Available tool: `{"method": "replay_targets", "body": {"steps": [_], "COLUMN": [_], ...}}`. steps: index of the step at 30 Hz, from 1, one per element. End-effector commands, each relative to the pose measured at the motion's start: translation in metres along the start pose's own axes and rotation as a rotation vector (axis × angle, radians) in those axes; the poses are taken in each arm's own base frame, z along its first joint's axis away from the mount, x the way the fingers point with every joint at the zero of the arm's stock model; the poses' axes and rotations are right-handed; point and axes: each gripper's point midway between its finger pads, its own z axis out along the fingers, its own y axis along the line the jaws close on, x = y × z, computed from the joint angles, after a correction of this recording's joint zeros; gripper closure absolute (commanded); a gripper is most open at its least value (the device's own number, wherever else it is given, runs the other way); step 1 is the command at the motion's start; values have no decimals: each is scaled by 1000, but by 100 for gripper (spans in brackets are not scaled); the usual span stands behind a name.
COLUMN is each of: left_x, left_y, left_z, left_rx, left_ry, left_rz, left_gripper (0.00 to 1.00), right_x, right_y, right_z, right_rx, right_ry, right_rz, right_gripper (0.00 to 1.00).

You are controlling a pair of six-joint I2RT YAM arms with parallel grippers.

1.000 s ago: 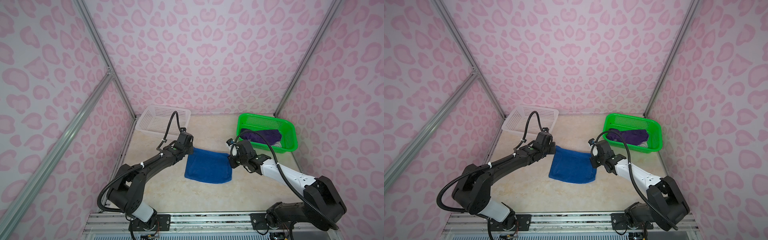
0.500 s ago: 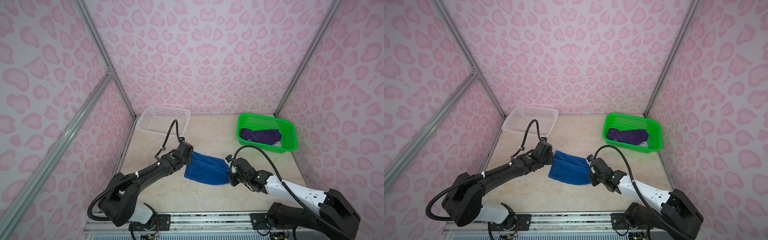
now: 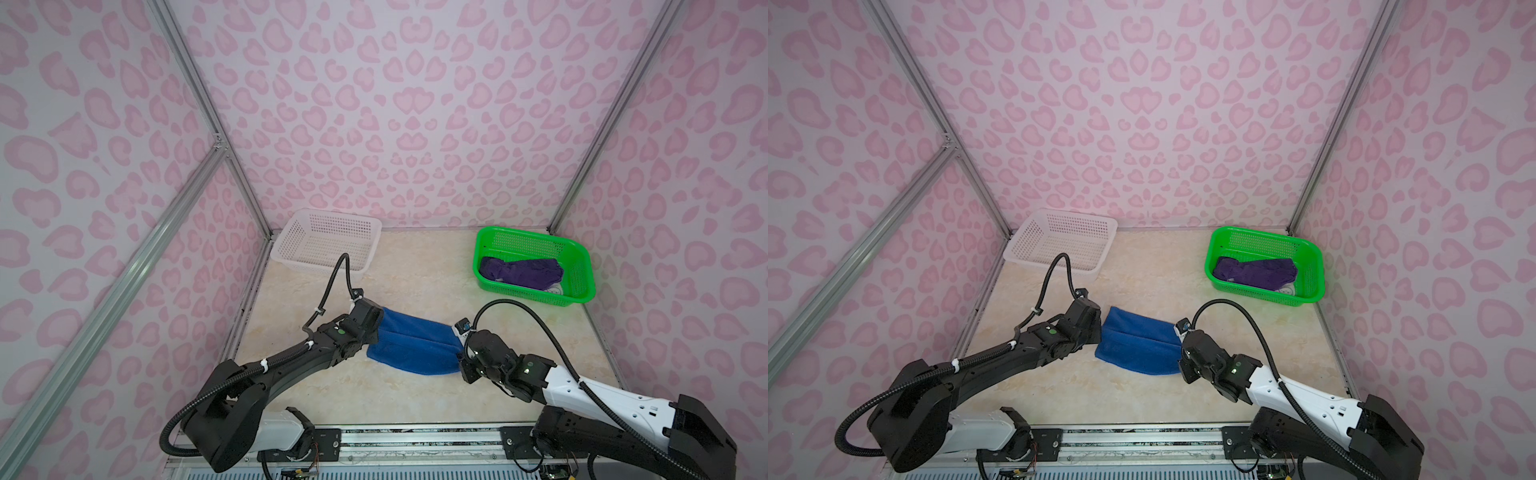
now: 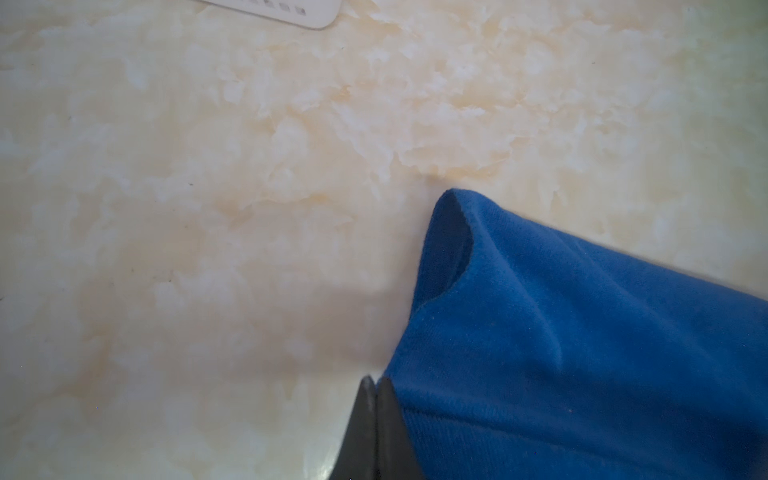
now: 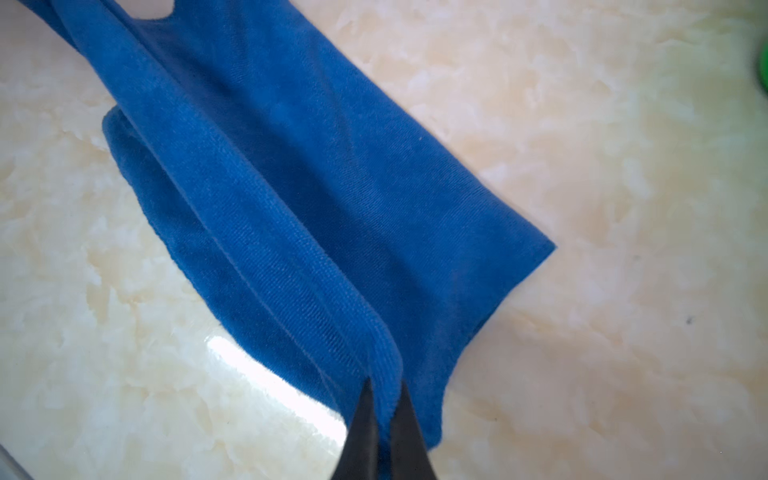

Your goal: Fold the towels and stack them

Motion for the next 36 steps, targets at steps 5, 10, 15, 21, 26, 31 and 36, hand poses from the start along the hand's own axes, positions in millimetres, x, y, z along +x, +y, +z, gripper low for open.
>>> {"method": "replay_targets", "body": {"steps": [5,10,15,21,26,31,36], "left_x": [11,14,4,-15,-17,-13,-5], "left_y": [6,11,20,8,-12,-27,-32], "left_z": [6,-4,-26,-44,-37,-24,-14], "left_rx": [-47,-55,-53,9,70,115,150], "left_ry": [-39,-85,-160,-191,-142,-70,-8], "left_rz": [-21,-17,-37,-29,-11,-10,-35], "left_gripper": [79,39,32,29,19,2,2], "right_x": [44,50,36,5,2,32,58], "right_y": [17,31,25,15,30,26,6], "right_z": [2,-8,-26,-39,-21,8,24], "right_rx": [-29,-61,-31,46,34,95,190], "right_ry": [78,46,-25,-122,-67,72,193], "right_rz": [17,-24,-11,43,15,30,56], "right_gripper": [89,59,40,44,58,67,68]}}
